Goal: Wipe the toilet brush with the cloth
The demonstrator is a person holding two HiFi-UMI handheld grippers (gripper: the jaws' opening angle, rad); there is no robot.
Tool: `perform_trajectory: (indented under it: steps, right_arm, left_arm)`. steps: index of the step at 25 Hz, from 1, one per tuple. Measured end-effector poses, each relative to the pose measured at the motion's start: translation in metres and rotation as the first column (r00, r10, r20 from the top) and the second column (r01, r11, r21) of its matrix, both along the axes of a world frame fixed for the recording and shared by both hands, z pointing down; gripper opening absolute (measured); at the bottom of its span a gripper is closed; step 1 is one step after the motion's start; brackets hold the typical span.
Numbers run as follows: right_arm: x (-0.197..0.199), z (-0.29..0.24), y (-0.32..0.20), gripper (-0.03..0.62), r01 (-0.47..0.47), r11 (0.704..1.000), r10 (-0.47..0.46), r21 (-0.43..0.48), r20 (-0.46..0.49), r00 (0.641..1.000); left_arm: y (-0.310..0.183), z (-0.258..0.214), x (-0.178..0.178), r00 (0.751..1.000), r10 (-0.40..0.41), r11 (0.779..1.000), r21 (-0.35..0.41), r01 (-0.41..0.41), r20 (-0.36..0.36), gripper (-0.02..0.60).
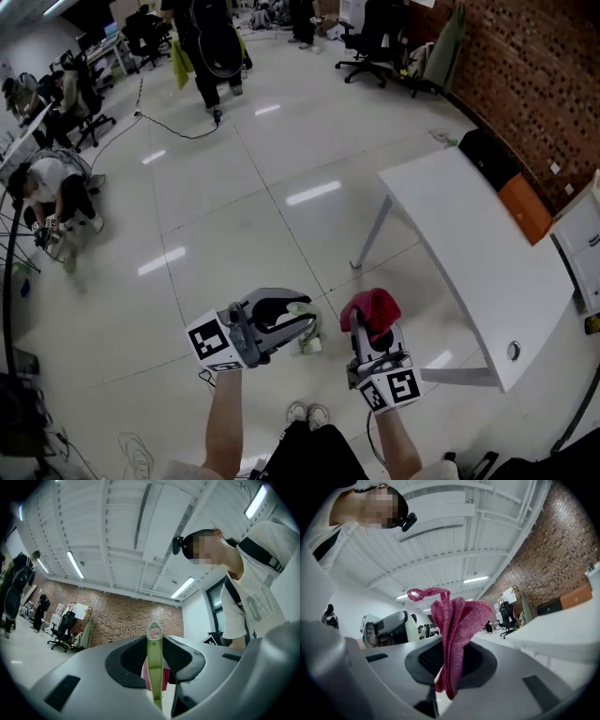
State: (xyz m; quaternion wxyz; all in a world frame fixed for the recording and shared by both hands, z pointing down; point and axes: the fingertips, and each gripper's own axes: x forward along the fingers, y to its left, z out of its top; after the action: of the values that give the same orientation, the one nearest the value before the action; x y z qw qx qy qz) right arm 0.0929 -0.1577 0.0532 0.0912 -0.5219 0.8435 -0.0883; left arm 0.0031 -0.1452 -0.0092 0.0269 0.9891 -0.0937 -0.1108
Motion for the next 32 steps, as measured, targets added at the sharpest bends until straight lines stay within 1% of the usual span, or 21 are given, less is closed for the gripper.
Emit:
perform_trajectory:
  steps: [2, 4, 6, 8, 10, 12, 13, 17, 20, 24, 26, 28, 32]
  right_arm:
    - [-0.006, -0.074, 0.015, 0.032, 0.023, 0.999, -0.023, 0.023, -0.002, 1.0]
    - [-0.016, -0.126, 0.03, 0.031, 0.084, 0.995, -0.086, 0.055, 0.019, 0.996]
    - [-0.031, -0.157, 0.046, 0.031, 0.176, 0.981, -0.178, 0.085, 0.025, 0.984]
    - [-0.044, -0.175, 0.065, 0.031, 0.252, 0.961, -0.254, 0.117, -0.005, 0.967]
    - [-0.054, -0.189, 0.079, 0.031, 0.291, 0.945, -0.287, 0.145, -0.05, 0.957]
    - [-0.062, -0.2, 0.089, 0.031, 0.326, 0.932, -0.315, 0.162, -0.088, 0.945]
    - [-0.065, -0.207, 0.092, 0.031, 0.353, 0.92, -0.338, 0.171, -0.109, 0.935]
    - [-0.077, -0.237, 0.11, 0.031, 0.497, 0.84, -0.456, 0.216, -0.215, 0.864]
    - [-0.091, -0.238, 0.125, 0.031, 0.545, 0.81, -0.486, 0.218, -0.27, 0.831]
    - [-0.102, -0.246, 0.139, 0.031, 0.614, 0.759, -0.559, 0.217, -0.266, 0.785]
    - [-0.108, -0.248, 0.143, 0.031, 0.643, 0.736, -0.589, 0.211, -0.268, 0.762]
    - [-0.112, -0.248, 0.145, 0.031, 0.66, 0.722, -0.605, 0.206, -0.272, 0.748]
    - [-0.121, -0.245, 0.151, 0.031, 0.685, 0.705, -0.627, 0.183, -0.29, 0.723]
  left_arm:
    - [0.019, -0.067, -0.004, 1.0, -0.009, 1.0, 0.002, 0.009, -0.01, 0.109]
    - [0.035, -0.114, -0.01, 0.999, -0.011, 1.0, 0.019, 0.011, -0.035, 0.109]
    - [0.049, -0.143, -0.014, 0.998, -0.009, 0.999, 0.047, 0.011, -0.054, 0.109]
    - [0.065, -0.158, -0.017, 0.999, -0.008, 0.998, 0.069, 0.011, -0.05, 0.109]
    - [0.079, -0.163, -0.021, 1.0, -0.015, 0.996, 0.084, 0.017, -0.028, 0.109]
    - [0.086, -0.165, -0.026, 1.0, -0.03, 0.996, 0.082, 0.031, -0.008, 0.109]
    - [0.087, -0.165, -0.026, 0.999, -0.038, 0.996, 0.077, 0.037, 0.003, 0.109]
    - [0.092, -0.153, -0.02, 0.996, -0.031, 0.998, 0.051, 0.026, 0.08, 0.109]
    - [0.113, -0.134, -0.025, 0.994, -0.01, 0.999, 0.033, 0.007, 0.11, 0.109]
    - [0.128, -0.133, -0.025, 0.992, 0.018, 0.999, 0.025, -0.021, 0.128, 0.109]
    - [0.128, -0.135, -0.025, 0.99, 0.019, 0.999, 0.026, -0.023, 0.139, 0.109]
    - [0.126, -0.133, -0.029, 0.988, 0.002, 1.0, 0.03, -0.007, 0.152, 0.109]
    - [0.123, -0.125, -0.039, 0.982, -0.023, 0.999, 0.026, 0.018, 0.189, 0.109]
